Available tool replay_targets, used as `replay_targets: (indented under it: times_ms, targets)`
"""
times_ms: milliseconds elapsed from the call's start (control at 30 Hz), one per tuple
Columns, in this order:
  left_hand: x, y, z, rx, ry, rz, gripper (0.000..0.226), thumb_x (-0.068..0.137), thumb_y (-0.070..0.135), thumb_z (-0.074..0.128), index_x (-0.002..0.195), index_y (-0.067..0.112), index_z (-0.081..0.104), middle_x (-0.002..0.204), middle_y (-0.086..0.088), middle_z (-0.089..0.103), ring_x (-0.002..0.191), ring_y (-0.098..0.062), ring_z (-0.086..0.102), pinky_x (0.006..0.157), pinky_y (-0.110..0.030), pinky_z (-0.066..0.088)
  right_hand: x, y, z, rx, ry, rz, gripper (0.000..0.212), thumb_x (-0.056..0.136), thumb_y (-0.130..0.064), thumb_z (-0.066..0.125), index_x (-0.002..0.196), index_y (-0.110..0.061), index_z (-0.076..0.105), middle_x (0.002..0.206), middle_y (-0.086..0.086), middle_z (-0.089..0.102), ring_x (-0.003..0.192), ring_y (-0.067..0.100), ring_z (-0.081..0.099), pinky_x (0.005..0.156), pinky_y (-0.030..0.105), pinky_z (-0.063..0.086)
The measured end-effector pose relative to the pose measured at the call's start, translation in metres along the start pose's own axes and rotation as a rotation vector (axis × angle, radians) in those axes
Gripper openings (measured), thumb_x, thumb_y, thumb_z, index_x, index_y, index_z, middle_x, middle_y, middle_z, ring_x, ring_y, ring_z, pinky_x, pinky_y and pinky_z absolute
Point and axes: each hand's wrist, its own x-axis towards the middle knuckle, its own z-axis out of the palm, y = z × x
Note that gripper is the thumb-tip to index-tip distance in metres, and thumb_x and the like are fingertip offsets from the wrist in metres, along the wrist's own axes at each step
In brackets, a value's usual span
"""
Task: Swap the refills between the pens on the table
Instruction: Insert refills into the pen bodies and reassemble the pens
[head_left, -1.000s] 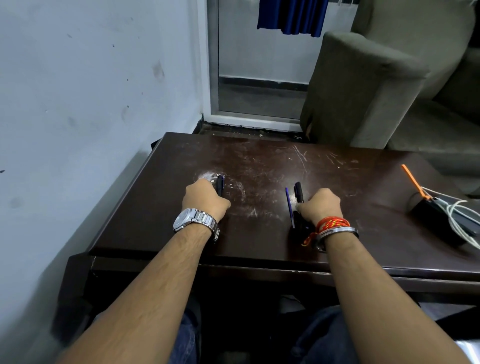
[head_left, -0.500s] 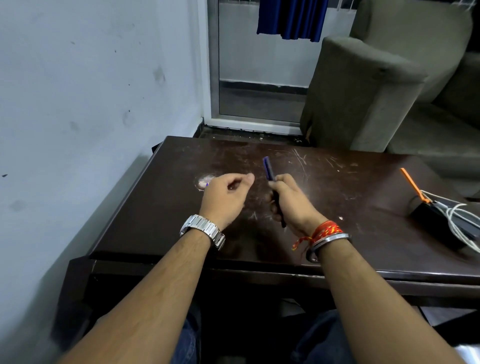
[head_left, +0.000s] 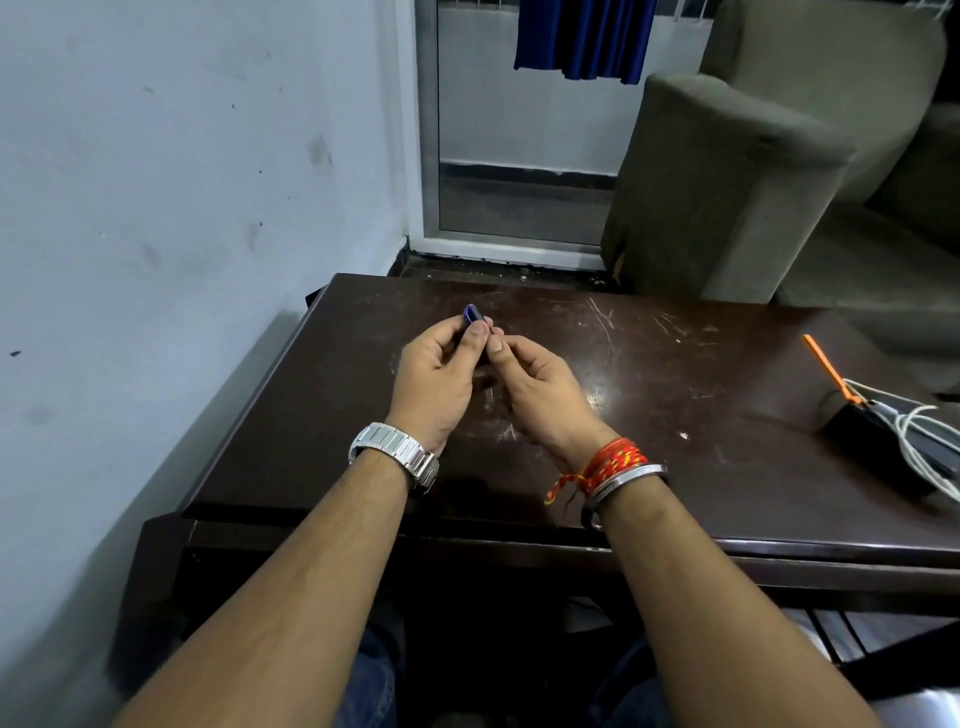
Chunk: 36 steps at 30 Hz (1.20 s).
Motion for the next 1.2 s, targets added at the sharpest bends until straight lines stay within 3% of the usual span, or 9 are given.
replay_targets:
  times_ms: [167,300,400,500,567,667,800,1000,1200]
  targets:
    - [0.005,0.004,-0.003,-0.148,0.082,0.004,0.015,0.099,0.01,0.05,0.097,0.013,0.065,0.092,-0.006,0.07,0.091,-0.02,0.069,0.085,-0.04,0.056,-0.004,0.002,-0.003,-0.135,-0.072,0.061,0.031,0.103,-0.037,0.045,0.11,-0.012,0.062,0.049,-0.016,0.045,0.041,0.0,0.04,0.04,0.013,0.033]
    - [0.014,0.009,-0.012,-0.349,0.202,-0.049,0.012,0.101,0.006,0.04,0.1,0.013,0.05,0.084,-0.004,0.058,0.075,-0.018,0.068,0.082,-0.038,0.057,-0.005,0.006,-0.007,-0.057,-0.066,0.099,0.016,0.104,-0.028,0.044,0.101,-0.015,0.052,0.065,-0.002,0.043,0.053,0.011,0.043,0.048,0.03,0.049]
    - [0.01,-0.001,-0.014,-0.097,0.143,-0.122,0.018,0.093,0.004,0.038,0.096,0.02,0.046,0.074,-0.004,0.05,0.058,-0.019,0.065,0.078,-0.047,0.055,0.001,0.005,-0.006,0.049,0.113,0.037,0.015,0.101,-0.023,0.052,0.1,-0.012,0.061,0.07,-0.003,0.042,0.065,0.011,0.046,0.068,0.037,0.06]
    - [0.003,-0.005,-0.007,0.155,-0.003,-0.164,0.016,0.087,0.009,0.042,0.089,0.023,0.05,0.061,0.003,0.057,0.056,-0.018,0.059,0.071,-0.05,0.055,0.004,0.005,-0.007,0.099,0.226,-0.014,0.011,0.098,-0.024,0.058,0.097,-0.018,0.067,0.073,-0.001,0.046,0.069,0.016,0.043,0.072,0.036,0.051]
    - [-0.001,-0.007,-0.001,0.34,-0.079,-0.175,0.013,0.088,0.01,0.047,0.085,0.023,0.049,0.062,0.002,0.053,0.052,-0.014,0.05,0.058,-0.039,0.047,0.003,0.003,-0.008,0.084,0.256,-0.028,0.008,0.096,-0.026,0.062,0.095,-0.022,0.069,0.069,-0.006,0.048,0.068,0.017,0.044,0.07,0.044,0.05]
    - [-0.006,-0.007,0.005,0.485,-0.199,-0.113,0.004,0.087,0.022,0.061,0.088,0.02,0.057,0.072,0.007,0.058,0.061,-0.009,0.052,0.06,-0.026,0.043,0.001,0.003,-0.008,0.104,0.285,-0.044,0.004,0.093,-0.02,0.067,0.093,-0.024,0.068,0.073,-0.005,0.061,0.07,0.015,0.056,0.078,0.049,0.056]
    - [-0.01,-0.008,0.007,0.681,-0.211,0.107,0.025,0.087,0.024,0.066,0.066,0.015,0.055,0.05,0.008,0.047,0.044,-0.004,0.044,0.046,-0.016,0.031,-0.001,-0.003,-0.009,0.171,0.322,-0.04,0.006,0.091,-0.019,0.069,0.091,-0.016,0.065,0.074,0.003,0.065,0.064,0.015,0.06,0.066,0.037,0.056]
    - [-0.013,-0.008,0.009,0.732,-0.176,0.196,0.008,0.082,0.021,0.074,0.079,0.014,0.074,0.054,0.012,0.054,0.05,0.002,0.052,0.048,-0.008,0.034,-0.001,-0.005,-0.013,0.101,0.416,-0.049,0.016,0.089,-0.028,0.072,0.082,-0.014,0.069,0.068,0.002,0.063,0.062,0.014,0.058,0.058,0.03,0.054]
    - [-0.013,-0.008,0.013,0.874,-0.107,0.379,0.034,0.081,0.034,0.066,0.066,0.004,0.067,0.06,-0.007,0.059,0.057,-0.028,0.056,0.053,-0.037,0.046,0.002,0.0,-0.016,-0.054,0.392,-0.048,0.03,0.096,-0.033,0.059,0.073,-0.016,0.067,0.063,-0.001,0.061,0.058,0.015,0.054,0.06,0.038,0.052]
